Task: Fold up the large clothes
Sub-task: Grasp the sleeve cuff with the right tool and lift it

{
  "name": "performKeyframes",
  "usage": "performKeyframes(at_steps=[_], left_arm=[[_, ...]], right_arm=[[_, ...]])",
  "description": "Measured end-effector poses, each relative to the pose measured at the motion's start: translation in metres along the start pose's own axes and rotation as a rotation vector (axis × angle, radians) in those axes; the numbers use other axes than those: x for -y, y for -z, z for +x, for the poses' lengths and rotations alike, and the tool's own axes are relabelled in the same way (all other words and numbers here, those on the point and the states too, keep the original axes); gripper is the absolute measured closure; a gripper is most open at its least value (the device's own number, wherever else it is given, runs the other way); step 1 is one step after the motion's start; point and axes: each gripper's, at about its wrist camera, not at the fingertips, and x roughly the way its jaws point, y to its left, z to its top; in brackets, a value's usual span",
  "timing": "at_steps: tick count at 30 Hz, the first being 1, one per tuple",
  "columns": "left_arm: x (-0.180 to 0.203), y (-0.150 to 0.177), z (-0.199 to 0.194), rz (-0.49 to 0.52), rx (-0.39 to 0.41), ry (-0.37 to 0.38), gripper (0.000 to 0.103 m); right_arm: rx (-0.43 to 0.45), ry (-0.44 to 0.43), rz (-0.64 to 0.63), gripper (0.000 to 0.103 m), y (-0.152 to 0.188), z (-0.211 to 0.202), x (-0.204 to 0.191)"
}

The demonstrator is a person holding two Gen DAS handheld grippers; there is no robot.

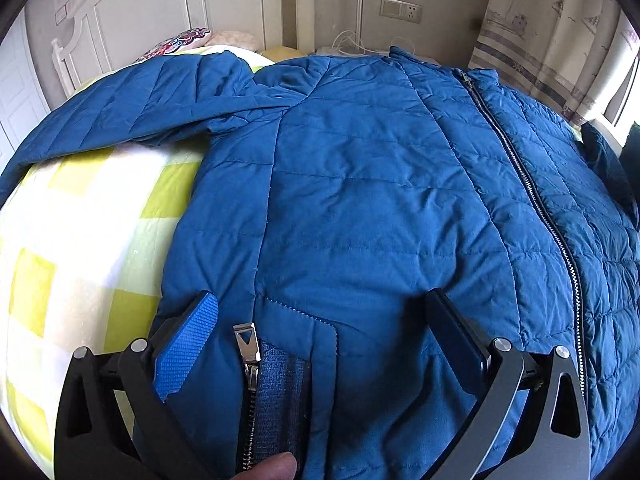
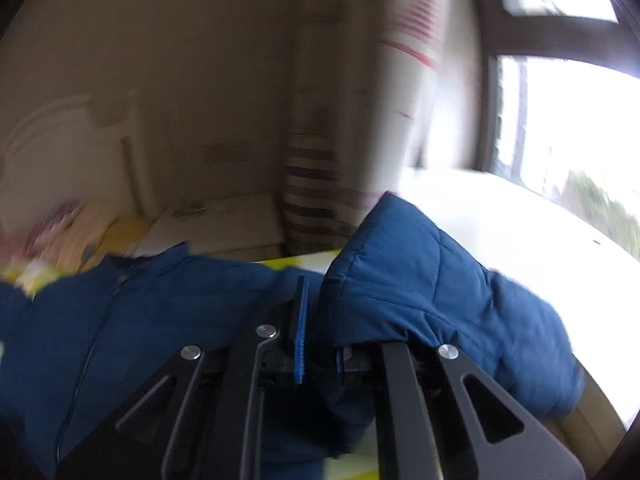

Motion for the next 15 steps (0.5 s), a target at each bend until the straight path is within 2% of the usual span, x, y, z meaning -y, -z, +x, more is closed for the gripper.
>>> performKeyframes(at_steps=[2, 3, 4, 5, 7, 8, 9, 12, 15], left_arm=[[-0.001, 0.0, 0.0, -0.001, 0.002, 0.002, 0.004], [-0.001, 0.0, 0.0, -0.002, 0.003, 0.004, 0.004], [-0.001, 0.0, -0.001, -0.004, 0.004, 0.007, 0.004], [-0.002, 0.0, -0.001, -0.006, 0.005, 0.009, 0.004], [-0.002, 0.0, -0.001, -0.008, 0.008, 0.013, 0.004], [-0.003, 0.001, -0.001, -0.009, 0.009, 0.013, 0.004], [-0.003, 0.001, -0.002, -0.011, 0.01, 0.016, 0.004], [-0.005, 0.001, -0.002, -0.016, 0.011, 0.024, 0.004], [-0.006, 0.001, -0.002, -0.014, 0.011, 0.023, 0.004]], right_arm=[[-0.003, -0.112, -0.228, 0.091, 0.011, -0.009, -0.08], [-0.046, -0.172, -0.296, 0.091, 0.022, -0.007, -0.11], [-0.111, -0.232, -0.348, 0.082, 0.034, -0.001, -0.134], [-0.184, -0.271, -0.386, 0.057, 0.047, 0.007, -0.153], [-0.402, -0.341, -0.444, 0.025, 0.089, 0.031, -0.184], [-0.357, -0.338, -0.406, 0.021, 0.097, 0.031, -0.185], [-0.375, -0.33, -0.404, 0.021, 0.099, 0.028, -0.189], [-0.438, -0.409, -0.285, 0.021, 0.096, 0.031, -0.168], [-0.463, -0.417, -0.205, 0.021, 0.092, -0.002, -0.145]])
